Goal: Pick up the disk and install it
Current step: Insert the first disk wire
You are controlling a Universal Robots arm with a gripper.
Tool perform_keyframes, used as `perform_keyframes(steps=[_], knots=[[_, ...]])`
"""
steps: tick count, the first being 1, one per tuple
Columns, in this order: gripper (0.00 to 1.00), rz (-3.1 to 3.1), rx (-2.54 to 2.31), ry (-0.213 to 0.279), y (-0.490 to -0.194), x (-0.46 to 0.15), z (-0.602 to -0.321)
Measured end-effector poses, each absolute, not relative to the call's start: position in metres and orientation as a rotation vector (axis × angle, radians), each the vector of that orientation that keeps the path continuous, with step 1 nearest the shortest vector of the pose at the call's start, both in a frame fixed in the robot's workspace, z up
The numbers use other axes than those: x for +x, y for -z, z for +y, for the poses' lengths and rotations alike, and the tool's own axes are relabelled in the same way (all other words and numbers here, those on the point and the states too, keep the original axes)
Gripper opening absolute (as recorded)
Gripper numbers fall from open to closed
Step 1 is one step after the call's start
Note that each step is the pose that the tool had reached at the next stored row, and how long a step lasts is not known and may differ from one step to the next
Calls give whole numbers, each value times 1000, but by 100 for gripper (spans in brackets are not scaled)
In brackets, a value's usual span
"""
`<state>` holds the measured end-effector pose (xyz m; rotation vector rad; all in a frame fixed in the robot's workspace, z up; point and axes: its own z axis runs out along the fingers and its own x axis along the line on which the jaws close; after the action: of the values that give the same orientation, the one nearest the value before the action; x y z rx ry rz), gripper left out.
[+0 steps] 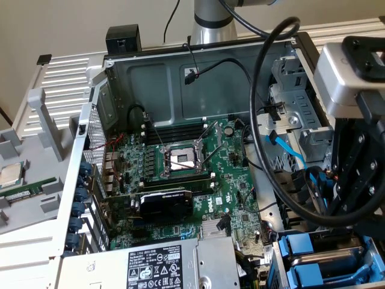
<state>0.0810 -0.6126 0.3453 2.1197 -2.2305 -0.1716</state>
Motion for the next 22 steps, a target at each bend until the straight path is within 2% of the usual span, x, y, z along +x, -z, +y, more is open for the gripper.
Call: perform_keyframes(steps=[22], knots=[[16, -2234, 2121, 177, -342, 81, -613]])
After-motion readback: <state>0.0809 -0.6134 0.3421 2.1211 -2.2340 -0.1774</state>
